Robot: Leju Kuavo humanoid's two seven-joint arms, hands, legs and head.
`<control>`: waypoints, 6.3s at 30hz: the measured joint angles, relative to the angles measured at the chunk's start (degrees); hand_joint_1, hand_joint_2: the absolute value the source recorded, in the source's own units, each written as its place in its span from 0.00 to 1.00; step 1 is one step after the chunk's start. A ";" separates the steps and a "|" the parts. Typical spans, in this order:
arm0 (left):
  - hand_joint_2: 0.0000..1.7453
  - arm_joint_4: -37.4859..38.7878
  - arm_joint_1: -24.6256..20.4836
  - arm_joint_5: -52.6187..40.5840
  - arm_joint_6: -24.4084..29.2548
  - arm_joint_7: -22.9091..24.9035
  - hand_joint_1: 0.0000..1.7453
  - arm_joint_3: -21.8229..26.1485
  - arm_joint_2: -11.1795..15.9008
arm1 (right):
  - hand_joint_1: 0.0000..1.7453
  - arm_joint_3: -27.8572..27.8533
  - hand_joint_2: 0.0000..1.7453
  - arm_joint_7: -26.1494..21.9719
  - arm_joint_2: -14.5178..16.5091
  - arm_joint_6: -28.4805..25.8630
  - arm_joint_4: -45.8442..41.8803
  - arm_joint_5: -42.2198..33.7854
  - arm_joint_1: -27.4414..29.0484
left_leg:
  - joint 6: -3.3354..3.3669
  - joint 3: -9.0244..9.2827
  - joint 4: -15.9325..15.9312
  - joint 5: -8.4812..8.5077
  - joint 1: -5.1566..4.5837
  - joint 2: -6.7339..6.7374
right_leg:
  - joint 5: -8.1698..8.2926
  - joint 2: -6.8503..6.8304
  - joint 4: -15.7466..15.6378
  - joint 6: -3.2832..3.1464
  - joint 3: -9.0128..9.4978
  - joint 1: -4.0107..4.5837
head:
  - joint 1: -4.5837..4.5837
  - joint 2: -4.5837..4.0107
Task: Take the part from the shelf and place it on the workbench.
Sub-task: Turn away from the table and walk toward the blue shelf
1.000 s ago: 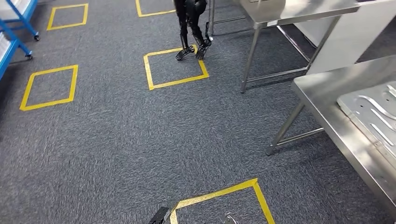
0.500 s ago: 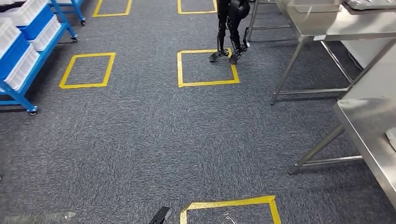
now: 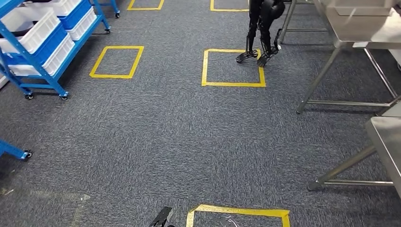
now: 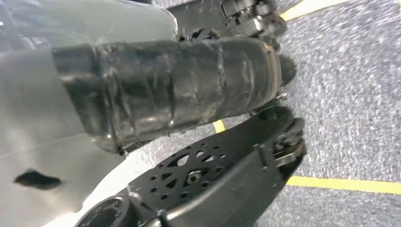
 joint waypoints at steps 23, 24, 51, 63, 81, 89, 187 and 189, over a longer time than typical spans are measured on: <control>0.00 0.00 0.46 -0.08 -0.14 0.11 0.00 -0.04 -0.19 | 0.00 0.13 0.00 -0.73 -0.13 0.40 -0.20 -1.19 -0.06 | -1.11 0.98 -1.23 -1.56 0.52 -6.07 | 0.83 6.45 -0.06 0.70 -0.83 -1.03 | 0.31 0.01; 0.00 0.00 0.30 -0.08 -0.14 0.10 0.00 -0.04 -0.20 | 0.00 0.15 0.00 -0.74 -0.16 0.40 -0.19 -1.19 -0.03 | -1.41 -0.43 1.79 -3.02 0.51 -4.23 | 0.69 5.63 -0.13 0.47 -0.59 -0.91 | 0.07 0.00; 0.00 0.00 0.71 0.02 -0.15 0.27 0.00 -0.08 -0.25 | 0.00 0.92 0.00 -0.55 -0.33 0.79 -0.22 -1.38 -0.02 | -0.71 2.65 -4.86 0.60 1.06 -9.60 | 0.67 8.01 0.26 2.23 -0.93 -1.20 | 0.77 0.01; 0.00 0.00 0.21 0.02 -0.15 0.28 0.00 -0.10 -0.19 | 0.00 0.94 0.00 -0.55 -0.24 0.77 -0.22 -1.38 -0.07 | -0.98 0.17 -2.82 2.97 0.27 1.26 | -1.36 -0.25 -0.92 1.32 2.54 -0.97 | -0.16 0.00; 0.00 0.00 0.69 0.04 -0.19 0.54 0.00 -0.10 -0.28 | 0.00 1.00 0.00 -0.49 -0.30 1.02 -0.29 -1.41 -0.04 | 0.13 2.15 -5.17 1.80 0.58 -9.36 | 0.89 9.41 -0.73 2.12 -0.43 -0.72 | 1.02 0.01; 0.00 -0.04 0.15 0.02 -0.20 0.68 0.00 -0.13 -0.24 | 0.00 1.03 0.00 -0.49 -0.34 1.40 -0.22 -1.47 0.08 | -2.36 -6.04 9.48 -3.40 1.01 -2.51 | 0.10 2.94 -1.92 0.65 1.85 -0.92 | -0.01 0.00; 0.00 -0.28 0.39 0.56 0.21 0.42 0.00 -0.19 -0.55 | 0.00 1.46 0.00 2.04 -0.54 1.99 -0.23 -3.51 -0.31 | -1.10 1.34 -4.64 3.33 0.40 -2.22 | -0.17 4.65 -1.37 0.98 1.77 -0.47 | 0.44 0.00; 0.00 -0.28 0.51 0.56 0.22 0.34 0.00 -0.19 -0.51 | 0.00 1.46 0.00 2.05 -0.53 1.99 -0.23 -3.66 -0.28 | -0.28 1.76 -5.69 2.70 0.23 -2.37 | 0.23 4.58 -1.15 1.68 1.86 -0.42 | 0.54 0.01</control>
